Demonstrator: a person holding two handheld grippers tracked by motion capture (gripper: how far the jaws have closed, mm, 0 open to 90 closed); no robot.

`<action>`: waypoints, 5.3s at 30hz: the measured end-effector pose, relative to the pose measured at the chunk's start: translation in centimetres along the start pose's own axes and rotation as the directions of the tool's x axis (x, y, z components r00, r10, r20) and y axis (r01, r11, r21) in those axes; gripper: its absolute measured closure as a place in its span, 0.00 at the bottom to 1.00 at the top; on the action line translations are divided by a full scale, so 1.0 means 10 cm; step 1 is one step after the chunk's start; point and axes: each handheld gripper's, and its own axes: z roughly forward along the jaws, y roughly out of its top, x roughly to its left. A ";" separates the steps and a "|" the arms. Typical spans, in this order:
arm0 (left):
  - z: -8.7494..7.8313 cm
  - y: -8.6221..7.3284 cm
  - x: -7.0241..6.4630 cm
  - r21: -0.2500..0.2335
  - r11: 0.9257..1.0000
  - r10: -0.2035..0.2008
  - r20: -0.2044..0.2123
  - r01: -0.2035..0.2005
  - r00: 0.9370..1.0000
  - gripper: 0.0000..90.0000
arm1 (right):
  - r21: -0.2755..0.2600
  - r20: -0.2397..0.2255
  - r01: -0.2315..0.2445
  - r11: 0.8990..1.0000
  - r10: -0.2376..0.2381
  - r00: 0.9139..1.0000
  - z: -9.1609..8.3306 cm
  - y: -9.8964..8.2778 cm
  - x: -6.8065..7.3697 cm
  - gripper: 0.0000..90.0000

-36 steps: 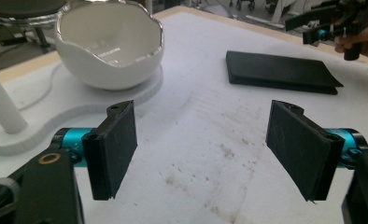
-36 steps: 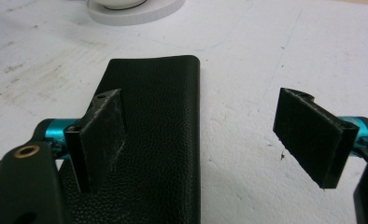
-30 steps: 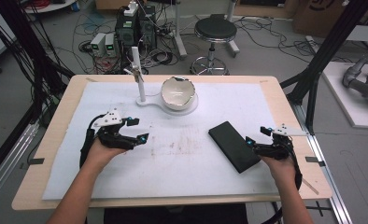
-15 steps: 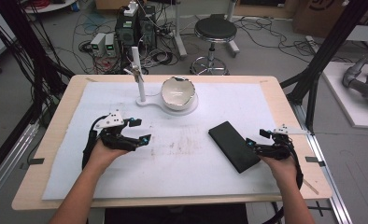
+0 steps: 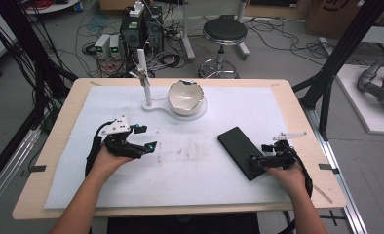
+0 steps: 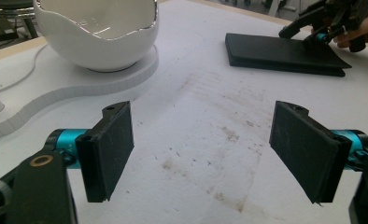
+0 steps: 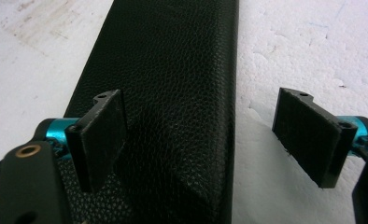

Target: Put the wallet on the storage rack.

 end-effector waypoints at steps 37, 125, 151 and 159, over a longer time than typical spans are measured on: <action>-0.02 0.05 -0.02 -0.048 0.997 -0.052 0.067 0.056 0.996 0.23 | -0.099 0.020 0.264 0.959 -0.263 0.965 -0.46 0.35 0.48 0.94; 0.42 1.97 0.71 0.386 0.897 0.240 -0.022 -0.213 0.970 0.84 | -0.202 -0.049 0.344 0.917 -0.360 0.932 -0.11 0.41 0.86 0.28; 0.78 1.89 0.85 0.328 0.937 0.193 -0.210 -0.117 0.958 0.47 | -0.214 -0.084 0.331 0.919 -0.355 0.931 -0.12 0.40 0.84 0.29; 0.76 1.93 0.86 0.283 0.949 0.235 -0.334 -0.140 0.913 0.45 | -0.215 -0.086 0.333 0.918 -0.358 0.930 -0.11 0.41 0.86 0.29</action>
